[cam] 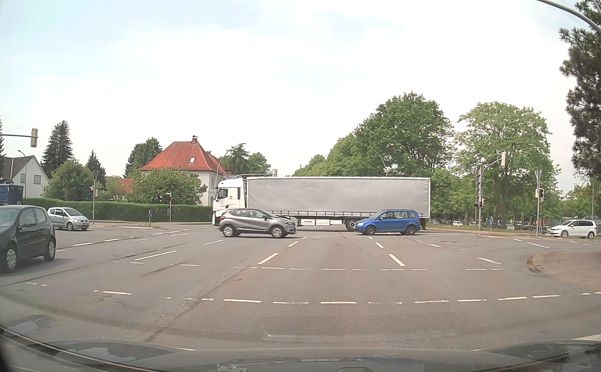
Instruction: Follow the waypoints while adhering to traffic rules and regulations
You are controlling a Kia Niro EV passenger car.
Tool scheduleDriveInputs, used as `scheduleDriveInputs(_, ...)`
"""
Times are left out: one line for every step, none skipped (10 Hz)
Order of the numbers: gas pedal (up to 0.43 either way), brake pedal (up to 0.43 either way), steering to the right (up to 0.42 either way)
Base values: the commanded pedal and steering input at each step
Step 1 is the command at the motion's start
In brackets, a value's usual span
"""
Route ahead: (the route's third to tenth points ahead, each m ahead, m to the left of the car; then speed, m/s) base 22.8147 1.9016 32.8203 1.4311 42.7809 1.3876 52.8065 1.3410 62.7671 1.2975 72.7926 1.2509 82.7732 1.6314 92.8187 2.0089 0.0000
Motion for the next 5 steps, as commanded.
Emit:
scheduleDriveInputs(0.0, 0.0, 0.0)
scheduleDriveInputs(0.0, 0.0, 0.0)
scheduleDriveInputs(0.0, 0.0, 0.0)
scheduleDriveInputs(0.0, 0.0, 0.0)
scheduleDriveInputs(0.0, 0.0, 0.0)
